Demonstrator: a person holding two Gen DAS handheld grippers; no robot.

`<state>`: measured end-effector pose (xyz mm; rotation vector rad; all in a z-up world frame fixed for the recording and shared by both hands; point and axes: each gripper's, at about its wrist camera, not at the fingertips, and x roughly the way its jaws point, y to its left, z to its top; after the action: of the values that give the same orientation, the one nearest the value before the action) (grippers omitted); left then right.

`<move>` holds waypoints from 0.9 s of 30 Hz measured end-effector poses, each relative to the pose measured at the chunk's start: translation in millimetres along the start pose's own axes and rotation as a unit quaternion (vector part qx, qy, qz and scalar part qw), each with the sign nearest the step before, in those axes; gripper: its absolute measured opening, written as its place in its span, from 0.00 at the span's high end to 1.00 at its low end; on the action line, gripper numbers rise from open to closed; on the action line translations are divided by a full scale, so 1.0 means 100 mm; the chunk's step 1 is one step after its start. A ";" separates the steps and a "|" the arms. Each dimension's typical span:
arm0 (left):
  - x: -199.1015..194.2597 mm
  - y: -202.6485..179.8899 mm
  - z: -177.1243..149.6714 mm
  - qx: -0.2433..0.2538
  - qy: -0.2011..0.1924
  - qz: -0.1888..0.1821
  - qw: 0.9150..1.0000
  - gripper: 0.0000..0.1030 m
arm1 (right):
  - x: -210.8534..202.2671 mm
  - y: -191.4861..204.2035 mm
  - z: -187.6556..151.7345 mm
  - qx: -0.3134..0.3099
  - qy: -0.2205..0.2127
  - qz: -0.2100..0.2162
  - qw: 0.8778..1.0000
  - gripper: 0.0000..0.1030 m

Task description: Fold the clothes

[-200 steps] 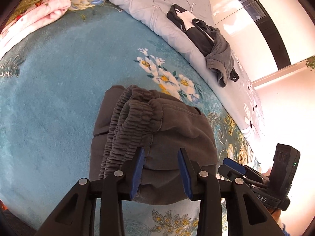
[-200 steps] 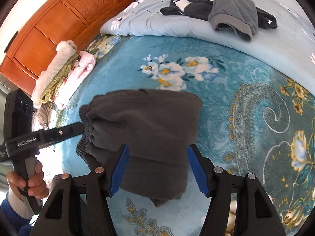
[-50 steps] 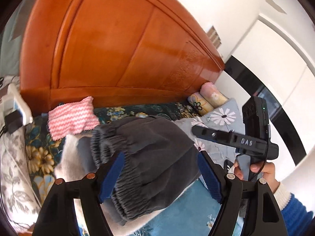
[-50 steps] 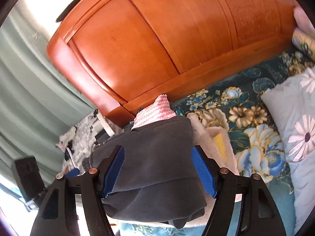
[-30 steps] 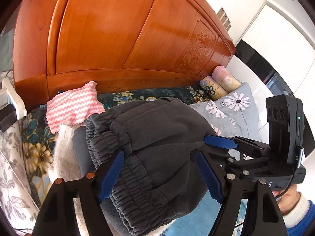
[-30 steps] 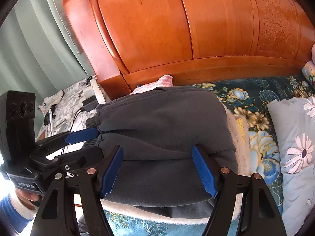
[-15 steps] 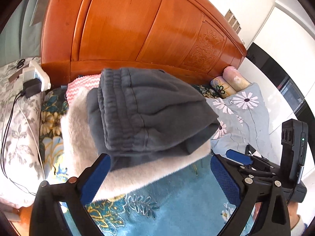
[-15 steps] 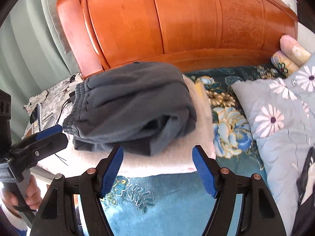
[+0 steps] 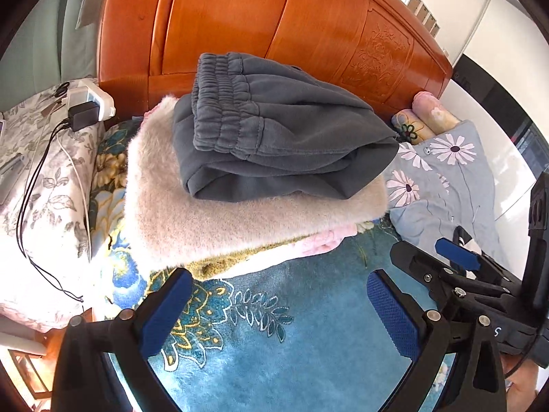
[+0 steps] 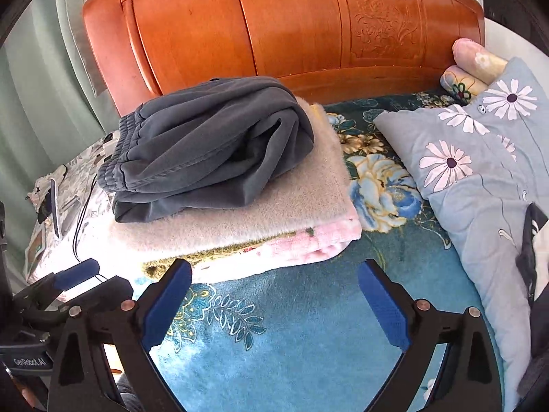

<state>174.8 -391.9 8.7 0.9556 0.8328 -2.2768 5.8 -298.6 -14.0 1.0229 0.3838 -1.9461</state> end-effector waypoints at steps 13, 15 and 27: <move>-0.10 0.00 -0.17 -0.009 -0.028 0.032 0.999 0.00 | -0.14 0.13 -0.10 -0.035 -0.055 -0.044 0.997 0.04; -0.11 -0.02 -0.19 -0.006 -0.027 0.035 0.999 0.00 | -0.14 0.13 -0.10 -0.035 -0.054 -0.045 0.997 0.04; -0.17 -0.06 -0.24 0.004 -0.039 0.051 0.998 0.00 | -0.17 0.13 -0.15 -0.029 -0.048 -0.046 0.997 0.04</move>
<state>191.5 -366.6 10.3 0.8863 0.7261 -2.2169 29.1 -287.4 -8.8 0.8850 0.4368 -2.0463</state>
